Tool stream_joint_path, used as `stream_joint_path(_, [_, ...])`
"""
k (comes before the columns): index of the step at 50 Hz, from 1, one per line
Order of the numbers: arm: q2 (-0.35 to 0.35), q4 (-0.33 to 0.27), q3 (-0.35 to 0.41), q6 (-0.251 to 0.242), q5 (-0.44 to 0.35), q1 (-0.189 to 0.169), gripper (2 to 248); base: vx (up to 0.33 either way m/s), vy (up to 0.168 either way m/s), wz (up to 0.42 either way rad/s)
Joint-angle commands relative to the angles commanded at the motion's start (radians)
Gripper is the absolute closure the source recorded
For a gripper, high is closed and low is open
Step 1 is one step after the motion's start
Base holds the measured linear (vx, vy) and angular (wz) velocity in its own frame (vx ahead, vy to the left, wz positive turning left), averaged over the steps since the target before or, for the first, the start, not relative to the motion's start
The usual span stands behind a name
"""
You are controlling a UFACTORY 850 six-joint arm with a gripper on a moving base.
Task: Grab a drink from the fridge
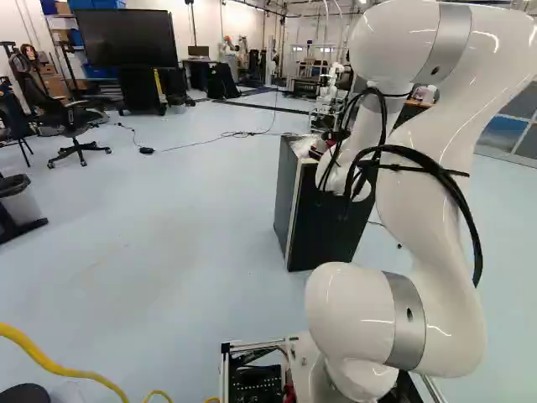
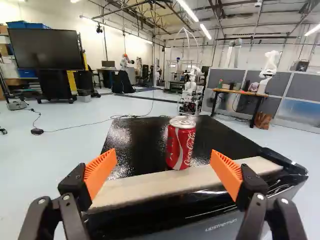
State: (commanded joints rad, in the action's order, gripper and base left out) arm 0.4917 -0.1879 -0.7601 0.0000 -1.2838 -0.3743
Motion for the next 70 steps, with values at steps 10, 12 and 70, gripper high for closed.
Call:
stream_joint_path(10, [0.035, 0.000, -0.047, 0.000, 0.011, -0.008, 3, 0.000, 0.000, 0.000])
stream_joint_path(12, [0.042, 0.000, -0.056, 0.000, 0.014, -0.010, 3, 0.000, 0.000, 0.000])
stream_joint_path(70, [0.195, 0.000, -0.268, 0.000, 0.116, -0.032, 60, 0.000, 0.000, 0.000])
